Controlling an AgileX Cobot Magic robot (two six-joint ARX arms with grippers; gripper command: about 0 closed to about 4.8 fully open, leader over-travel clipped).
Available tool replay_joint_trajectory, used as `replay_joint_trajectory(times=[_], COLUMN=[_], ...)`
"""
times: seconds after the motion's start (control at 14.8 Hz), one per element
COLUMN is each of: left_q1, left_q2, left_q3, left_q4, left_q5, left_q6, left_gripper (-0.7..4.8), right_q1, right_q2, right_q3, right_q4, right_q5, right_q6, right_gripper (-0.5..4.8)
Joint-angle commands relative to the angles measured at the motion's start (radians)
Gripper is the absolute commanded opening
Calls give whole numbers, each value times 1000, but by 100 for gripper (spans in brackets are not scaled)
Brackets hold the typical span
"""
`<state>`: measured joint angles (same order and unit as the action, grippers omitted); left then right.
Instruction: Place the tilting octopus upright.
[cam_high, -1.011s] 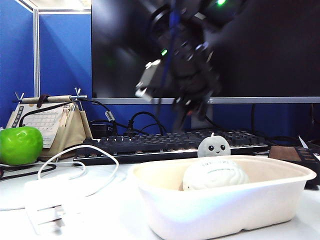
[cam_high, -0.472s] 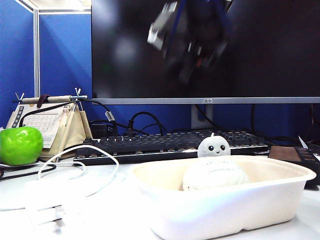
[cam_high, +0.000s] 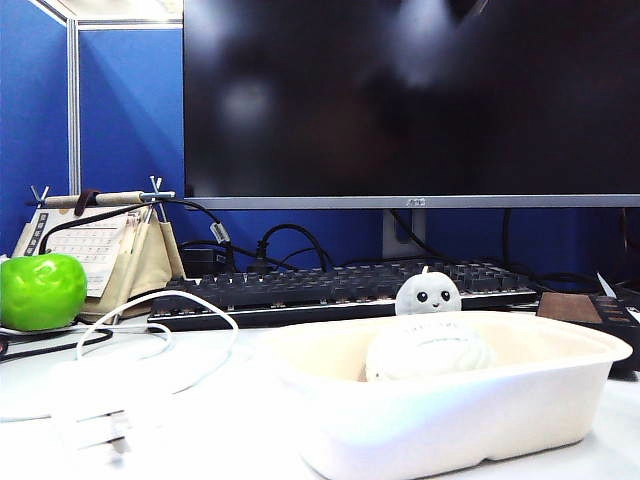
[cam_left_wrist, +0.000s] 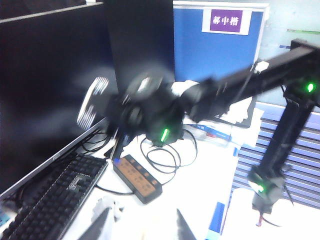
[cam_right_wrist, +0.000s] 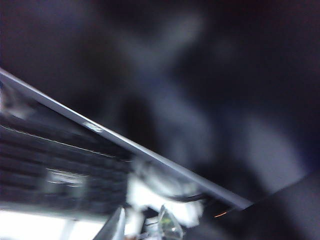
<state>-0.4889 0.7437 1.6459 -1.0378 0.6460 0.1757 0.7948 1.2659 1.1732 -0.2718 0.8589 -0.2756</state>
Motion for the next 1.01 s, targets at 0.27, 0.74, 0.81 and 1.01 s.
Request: replay_joint_trajectory(times=[0.27,0.74,0.81,1.01], left_q1=[0,0,0,-1], left_q2=[-142,-368,-410,-499], left_q3=[0,-54,-54,-54], left_q4=[-362,-396,-396,-396], left_q5=[-134,-272,-325,-511], left_q6=[0,-19,-20,-38], left_gripper=[147,47,47,47], right_q1=[160,536,596,732], right_q2=[-190,-440,-504,-659], right_q3=[3,3,3,3], right_q4=[-265,-375,-375,-409], right_q5=[-163,-137,-105,-24], right_q6=[312,390,390,403], right_gripper=[93,-6,-6,-6])
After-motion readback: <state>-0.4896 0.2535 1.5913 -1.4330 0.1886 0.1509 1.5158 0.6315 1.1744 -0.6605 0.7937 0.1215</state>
